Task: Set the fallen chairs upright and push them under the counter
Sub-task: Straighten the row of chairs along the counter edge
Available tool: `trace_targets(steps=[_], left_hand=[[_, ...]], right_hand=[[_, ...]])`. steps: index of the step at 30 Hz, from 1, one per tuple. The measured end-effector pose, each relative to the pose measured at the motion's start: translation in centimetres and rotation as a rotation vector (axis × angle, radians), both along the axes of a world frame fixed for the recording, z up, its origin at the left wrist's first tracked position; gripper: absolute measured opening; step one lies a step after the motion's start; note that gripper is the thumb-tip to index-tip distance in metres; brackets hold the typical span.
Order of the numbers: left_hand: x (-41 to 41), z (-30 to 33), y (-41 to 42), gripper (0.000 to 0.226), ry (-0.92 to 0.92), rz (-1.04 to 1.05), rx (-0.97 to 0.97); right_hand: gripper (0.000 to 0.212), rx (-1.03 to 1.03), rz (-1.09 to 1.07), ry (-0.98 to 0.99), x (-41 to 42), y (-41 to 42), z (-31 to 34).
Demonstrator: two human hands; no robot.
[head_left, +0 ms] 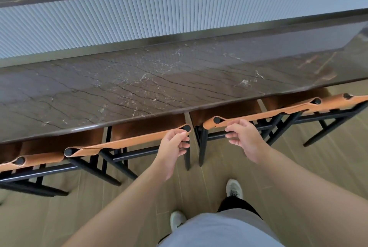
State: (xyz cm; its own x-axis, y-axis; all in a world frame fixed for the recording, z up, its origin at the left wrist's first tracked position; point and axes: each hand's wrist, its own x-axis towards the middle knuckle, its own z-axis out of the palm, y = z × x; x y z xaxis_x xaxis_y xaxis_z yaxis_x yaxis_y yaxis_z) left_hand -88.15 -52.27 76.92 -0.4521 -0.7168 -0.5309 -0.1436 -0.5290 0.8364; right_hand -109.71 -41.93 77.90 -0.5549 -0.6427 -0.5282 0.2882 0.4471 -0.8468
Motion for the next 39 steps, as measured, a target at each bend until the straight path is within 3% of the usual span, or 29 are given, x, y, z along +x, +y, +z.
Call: trace_targets(steps=[13,17,19,27,34,39], left_hand=[[-17.1,0.6,1.7,0.011,-0.043,0.104,-0.042],[-22.1,-0.2,2.5,0.006,-0.162,0.192,-0.136],[-23.5,-0.9,2.6,0.008,-0.307,0.192,-0.263],[-24.0,-3.9,3.5,0.031,-0.950,-0.436,-0.849],[-24.1,-4.2,3.1,0.024,-1.127,-0.723,-1.097],[-24.9,-4.2,1.6,0.023,-1.172,-0.868,-1.099]], right_hand=[[0.007,0.022,0.015,0.042,-20.0,1.5,-1.7],[0.012,0.055,0.185,0.321,-26.0,2.6,-2.6],[0.018,0.093,0.319,0.492,-28.3,3.0,-3.1],[0.026,0.239,0.891,0.983,-32.7,4.5,-4.8],[0.016,0.321,1.045,1.284,-33.8,5.0,-4.8],[0.023,0.381,1.156,1.352,-34.0,4.4,-4.0]])
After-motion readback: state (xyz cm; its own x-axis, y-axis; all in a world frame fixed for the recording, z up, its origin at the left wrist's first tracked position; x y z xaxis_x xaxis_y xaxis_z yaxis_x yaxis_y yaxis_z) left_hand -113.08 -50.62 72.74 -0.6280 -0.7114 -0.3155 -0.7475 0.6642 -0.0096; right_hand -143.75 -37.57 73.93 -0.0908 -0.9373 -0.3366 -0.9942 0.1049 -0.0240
